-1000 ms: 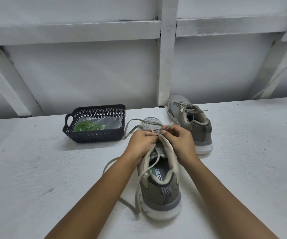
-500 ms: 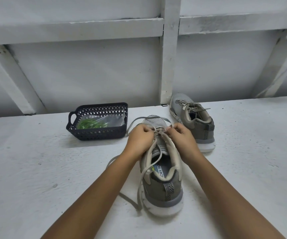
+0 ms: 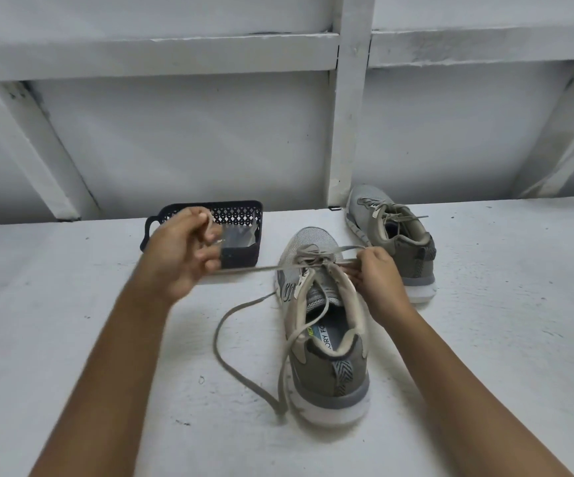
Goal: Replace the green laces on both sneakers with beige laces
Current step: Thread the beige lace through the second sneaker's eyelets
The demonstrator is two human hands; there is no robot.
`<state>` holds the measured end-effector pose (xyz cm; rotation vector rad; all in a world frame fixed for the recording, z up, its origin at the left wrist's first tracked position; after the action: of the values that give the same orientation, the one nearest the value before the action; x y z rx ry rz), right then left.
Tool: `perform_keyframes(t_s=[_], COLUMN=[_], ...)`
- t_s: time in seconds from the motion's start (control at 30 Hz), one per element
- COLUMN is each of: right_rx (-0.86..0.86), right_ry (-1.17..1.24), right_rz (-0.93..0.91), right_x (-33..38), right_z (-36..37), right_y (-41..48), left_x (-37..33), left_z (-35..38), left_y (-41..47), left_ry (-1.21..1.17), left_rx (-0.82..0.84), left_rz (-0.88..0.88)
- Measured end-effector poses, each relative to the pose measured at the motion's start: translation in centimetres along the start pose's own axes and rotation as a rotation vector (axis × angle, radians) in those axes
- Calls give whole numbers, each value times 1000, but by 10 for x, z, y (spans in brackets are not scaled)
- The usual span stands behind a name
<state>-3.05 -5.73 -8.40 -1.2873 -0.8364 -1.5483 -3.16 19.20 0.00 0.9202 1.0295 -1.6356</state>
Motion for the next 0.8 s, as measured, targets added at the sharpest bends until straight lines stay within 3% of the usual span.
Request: perform_keyframes(t_s=[0.1,0.17,0.3,0.4,0.5,0.63,0.8], right_rx=[-3,-6,-10,8,8,13,25], right_ry=[-12,-21,-7,-6,-9,-14,-101], right_rz=[-10,-20,-46,-90,-117,-127,-124], right_x=[1,1,1,4,7,8,8], right_z=[-1,-1,0,0,-1,0,0], right_y=[0,0,0,-2,-5,-6,-7], left_x=[0,4,13,33,48,48,42], left_z=[-5,5,60,96,111,114,104], left_y=[-12,-13,2,20,36,42,38], left_ry=[657,977,1481,1678,1803,1747,1371], left_rx=[56,55,79,77,41,-5,100], left_rz=[-184,-205,82,152,114,103,63])
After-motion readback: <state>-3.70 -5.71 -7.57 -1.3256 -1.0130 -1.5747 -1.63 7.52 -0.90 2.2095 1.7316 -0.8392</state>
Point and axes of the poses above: each hand's wrist, its own y-axis towards the middle knuckle, its own z-axis out of the palm, x = y × z, the point moved 6 cm from there along y, towards the middle knuckle, and after that the axes turned 8 degrees about -z, right-handed, at the moved point
